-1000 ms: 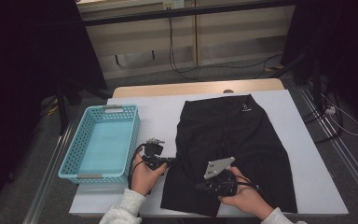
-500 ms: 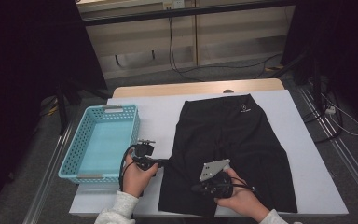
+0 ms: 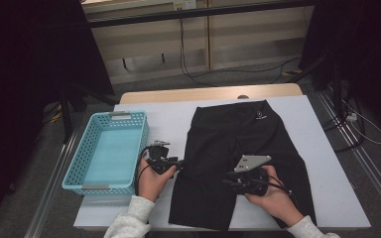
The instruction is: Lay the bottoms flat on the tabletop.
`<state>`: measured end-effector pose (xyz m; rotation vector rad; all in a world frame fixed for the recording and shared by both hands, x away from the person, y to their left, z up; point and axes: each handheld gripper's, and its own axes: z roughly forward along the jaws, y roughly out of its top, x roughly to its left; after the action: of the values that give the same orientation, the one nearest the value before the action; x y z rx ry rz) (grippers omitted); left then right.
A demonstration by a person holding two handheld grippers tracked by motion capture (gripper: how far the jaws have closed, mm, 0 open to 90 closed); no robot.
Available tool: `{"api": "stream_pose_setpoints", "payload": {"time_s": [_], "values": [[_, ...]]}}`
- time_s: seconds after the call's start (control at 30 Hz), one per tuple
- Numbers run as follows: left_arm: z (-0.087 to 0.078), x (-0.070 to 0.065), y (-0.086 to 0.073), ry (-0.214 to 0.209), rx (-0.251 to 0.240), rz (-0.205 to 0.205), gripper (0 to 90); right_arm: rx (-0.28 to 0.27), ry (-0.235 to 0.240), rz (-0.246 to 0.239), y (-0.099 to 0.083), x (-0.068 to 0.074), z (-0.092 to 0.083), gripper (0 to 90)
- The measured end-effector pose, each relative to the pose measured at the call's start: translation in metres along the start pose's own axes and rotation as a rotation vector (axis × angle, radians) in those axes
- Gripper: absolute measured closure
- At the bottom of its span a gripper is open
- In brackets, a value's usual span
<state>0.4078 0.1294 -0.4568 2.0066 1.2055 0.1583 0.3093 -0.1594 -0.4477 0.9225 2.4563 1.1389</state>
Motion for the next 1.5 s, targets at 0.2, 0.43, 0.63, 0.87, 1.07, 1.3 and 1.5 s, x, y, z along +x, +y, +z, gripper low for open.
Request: {"api": "stream_pose_setpoints", "payload": {"time_s": [0.2, 0.43, 0.63, 0.87, 1.07, 1.3, 1.5], "values": [[0.015, -0.003, 0.009, -0.008, -0.010, 0.023, 60.0, 0.001, -0.012, -0.003, -0.002, -0.002, 0.004, 57.3], [0.024, -0.010, 0.014, -0.009, 0.016, 0.030, 89.0, -0.006, -0.020, -0.001, -0.001, -0.003, 0.004, 54.5], [0.024, -0.001, 0.024, -0.015, 0.017, -0.011, 90.0, -0.019, -0.019, -0.004, -0.003, -0.004, -0.002, 53.1], [0.021, 0.020, 0.026, -0.008, -0.008, -0.065, 90.0, -0.033, -0.059, 0.026, -0.008, -0.014, -0.016, 50.4], [0.018, 0.018, 0.028, -0.014, -0.024, -0.060, 90.0, -0.036, -0.121, 0.069, -0.020, -0.027, -0.036, 49.5], [0.021, 0.018, 0.027, -0.016, -0.022, -0.066, 82.8, 0.006, -0.114, 0.065, -0.031, -0.020, -0.032, 50.8], [0.020, 0.013, 0.029, -0.032, -0.032, 0.000, 61.2, 0.002, -0.092, 0.057, -0.025, -0.012, -0.019, 50.8]]}}
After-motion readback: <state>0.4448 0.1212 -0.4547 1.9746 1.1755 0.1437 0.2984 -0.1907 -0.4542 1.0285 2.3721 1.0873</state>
